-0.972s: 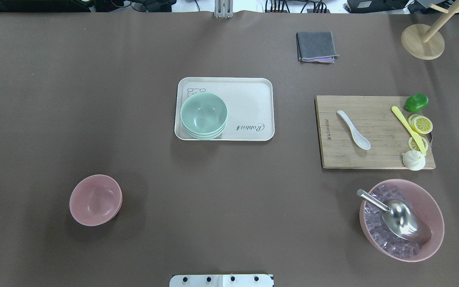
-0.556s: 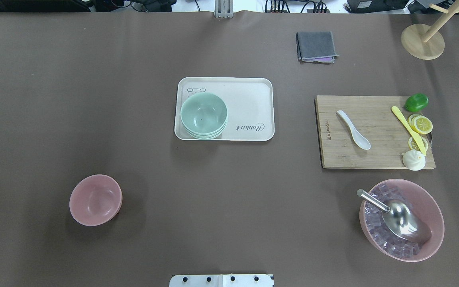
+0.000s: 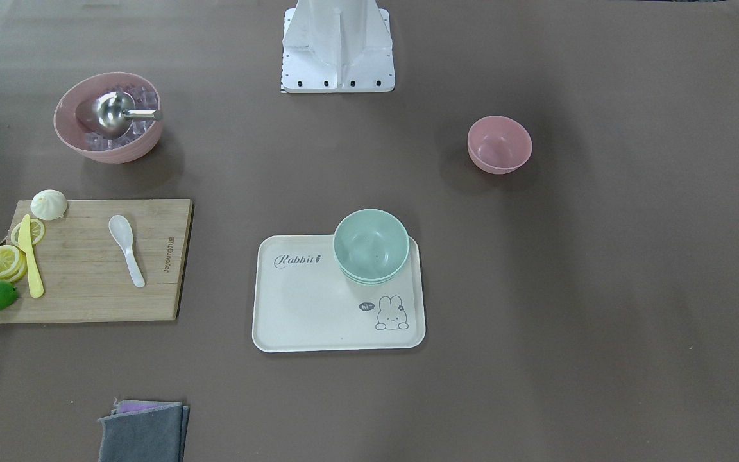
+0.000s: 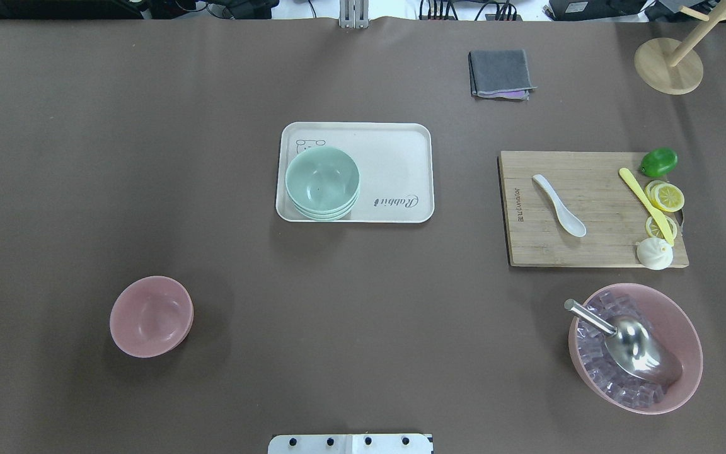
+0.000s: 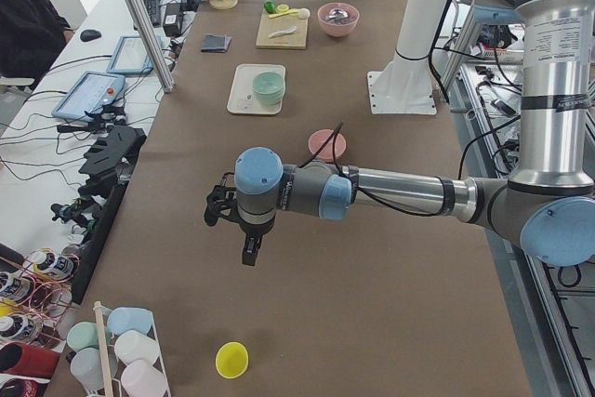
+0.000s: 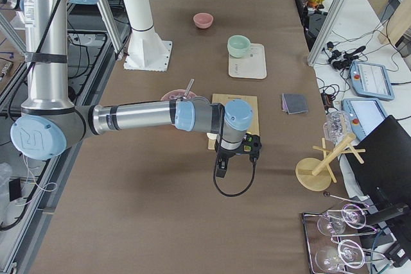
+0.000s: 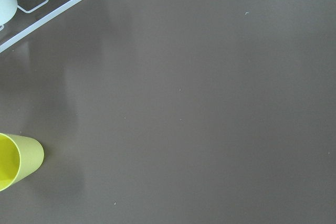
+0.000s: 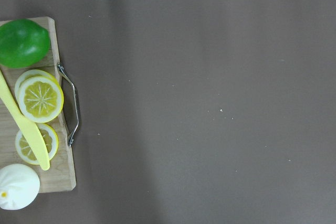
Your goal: Stack pink bowl on green and place spoon
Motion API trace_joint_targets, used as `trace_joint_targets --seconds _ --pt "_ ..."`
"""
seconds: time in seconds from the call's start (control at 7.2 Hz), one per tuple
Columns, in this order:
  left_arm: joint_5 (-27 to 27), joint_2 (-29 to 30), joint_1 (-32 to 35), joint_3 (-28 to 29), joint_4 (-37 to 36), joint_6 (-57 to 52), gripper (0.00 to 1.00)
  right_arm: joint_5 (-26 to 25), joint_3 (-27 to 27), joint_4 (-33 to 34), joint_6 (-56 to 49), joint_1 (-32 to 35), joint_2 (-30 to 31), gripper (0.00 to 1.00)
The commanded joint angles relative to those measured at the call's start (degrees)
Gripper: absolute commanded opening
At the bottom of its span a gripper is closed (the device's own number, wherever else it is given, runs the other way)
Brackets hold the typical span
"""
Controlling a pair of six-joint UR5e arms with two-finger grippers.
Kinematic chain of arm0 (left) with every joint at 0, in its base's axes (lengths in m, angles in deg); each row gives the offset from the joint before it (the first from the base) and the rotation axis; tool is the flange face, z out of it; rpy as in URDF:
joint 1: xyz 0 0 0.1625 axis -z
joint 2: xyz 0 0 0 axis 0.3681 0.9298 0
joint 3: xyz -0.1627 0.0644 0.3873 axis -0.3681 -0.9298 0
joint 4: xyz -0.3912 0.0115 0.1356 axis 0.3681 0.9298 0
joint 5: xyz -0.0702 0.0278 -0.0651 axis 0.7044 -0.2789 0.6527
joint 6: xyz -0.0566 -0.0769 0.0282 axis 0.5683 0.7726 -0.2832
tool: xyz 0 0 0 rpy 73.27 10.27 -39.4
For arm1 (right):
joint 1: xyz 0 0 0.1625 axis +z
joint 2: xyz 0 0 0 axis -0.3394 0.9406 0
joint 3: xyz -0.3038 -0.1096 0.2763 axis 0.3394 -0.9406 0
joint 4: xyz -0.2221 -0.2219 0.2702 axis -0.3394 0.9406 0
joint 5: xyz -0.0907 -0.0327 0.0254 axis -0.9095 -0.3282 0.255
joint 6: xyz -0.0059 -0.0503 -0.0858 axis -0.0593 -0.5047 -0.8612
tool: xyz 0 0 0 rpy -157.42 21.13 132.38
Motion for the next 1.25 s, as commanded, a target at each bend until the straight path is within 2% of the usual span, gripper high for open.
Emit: trace_joint_targets --seconds 0.0,1.11 --pt "0.0 0.0 0.0 -0.04 0.06 0.0 0.98 0.0 0.0 -0.06 0.03 0.03 -0.02 1.0" --pt "0.79 0.09 -0.18 1.97 0.5 0.27 0.98 0.09 0.44 -0.06 -0.06 0.03 -0.02 1.0"
